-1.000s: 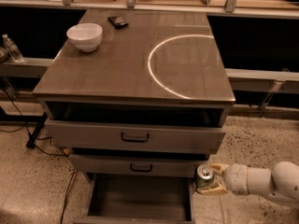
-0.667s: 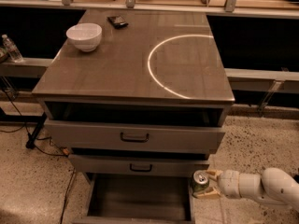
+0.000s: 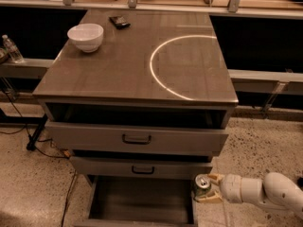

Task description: Place green can into bottom drawer

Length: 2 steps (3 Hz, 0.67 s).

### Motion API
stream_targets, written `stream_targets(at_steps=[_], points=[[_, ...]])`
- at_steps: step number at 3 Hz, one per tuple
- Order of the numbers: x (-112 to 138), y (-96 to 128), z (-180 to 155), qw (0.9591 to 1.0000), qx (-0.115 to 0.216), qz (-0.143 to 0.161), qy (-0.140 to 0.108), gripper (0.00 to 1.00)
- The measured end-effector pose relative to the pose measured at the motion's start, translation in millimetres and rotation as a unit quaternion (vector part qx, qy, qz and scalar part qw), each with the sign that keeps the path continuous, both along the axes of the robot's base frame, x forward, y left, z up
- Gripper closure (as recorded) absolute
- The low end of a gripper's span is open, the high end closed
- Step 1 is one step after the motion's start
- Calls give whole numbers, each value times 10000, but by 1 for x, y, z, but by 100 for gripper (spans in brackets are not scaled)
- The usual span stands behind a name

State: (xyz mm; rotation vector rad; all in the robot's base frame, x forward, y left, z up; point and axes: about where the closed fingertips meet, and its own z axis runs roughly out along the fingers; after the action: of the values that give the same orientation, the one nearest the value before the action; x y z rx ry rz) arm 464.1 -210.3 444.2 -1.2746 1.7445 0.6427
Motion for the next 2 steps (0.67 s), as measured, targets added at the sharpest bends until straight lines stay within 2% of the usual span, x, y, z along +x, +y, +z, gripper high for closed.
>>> stream_targets(at_steps=[2], points=[[-1,7,-65,9997,237,-18,108,100]])
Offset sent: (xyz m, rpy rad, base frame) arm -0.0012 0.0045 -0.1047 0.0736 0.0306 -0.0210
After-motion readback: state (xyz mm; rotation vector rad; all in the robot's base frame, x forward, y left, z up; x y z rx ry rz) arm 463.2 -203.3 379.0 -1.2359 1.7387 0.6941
